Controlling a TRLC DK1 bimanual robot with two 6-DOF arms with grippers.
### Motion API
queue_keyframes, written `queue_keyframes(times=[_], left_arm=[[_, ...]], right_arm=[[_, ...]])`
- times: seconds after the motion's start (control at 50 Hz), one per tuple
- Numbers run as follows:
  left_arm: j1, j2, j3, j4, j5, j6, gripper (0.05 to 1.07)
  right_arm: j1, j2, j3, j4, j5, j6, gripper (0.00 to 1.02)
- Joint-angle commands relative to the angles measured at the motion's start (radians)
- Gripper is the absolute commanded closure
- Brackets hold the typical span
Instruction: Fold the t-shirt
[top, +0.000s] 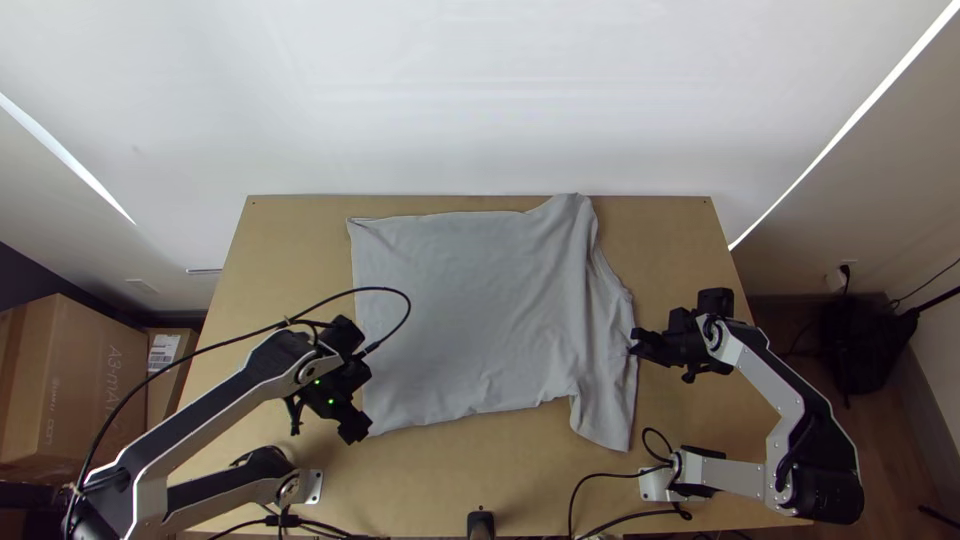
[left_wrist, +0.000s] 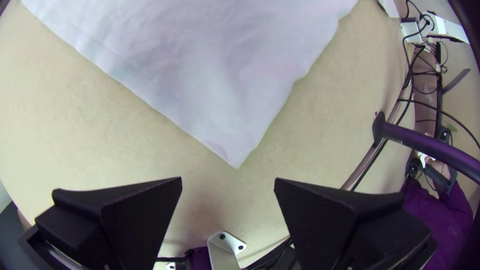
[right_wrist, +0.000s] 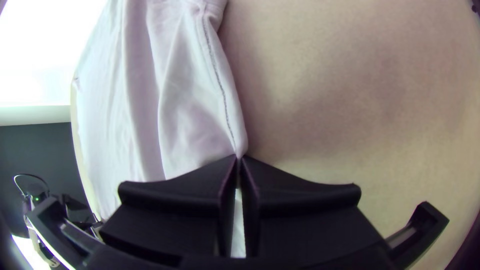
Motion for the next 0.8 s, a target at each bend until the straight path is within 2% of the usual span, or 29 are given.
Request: queue_keyframes(times=[0.0, 0.14, 0.78], left_arm=[[-0.030, 0.056, 0.000, -0.011, -0.015, -0.010, 0.17], [-0.051, 0.109, -0.009, 0.052, -0.071, -0.013, 0.16], [-0.159, 0.241, -0.040, 0.097, -0.071, -0.028, 0.17]], right_arm=[[-0.001, -0.031, -0.030, -0.013, 0.004, 0.020, 1.00], [-0.012, -0.040, -0.027, -0.016, 0.006, 0.020, 1.00], [-0.032, -0.051, -0.007, -0.032, 0.006, 0.021, 1.00]])
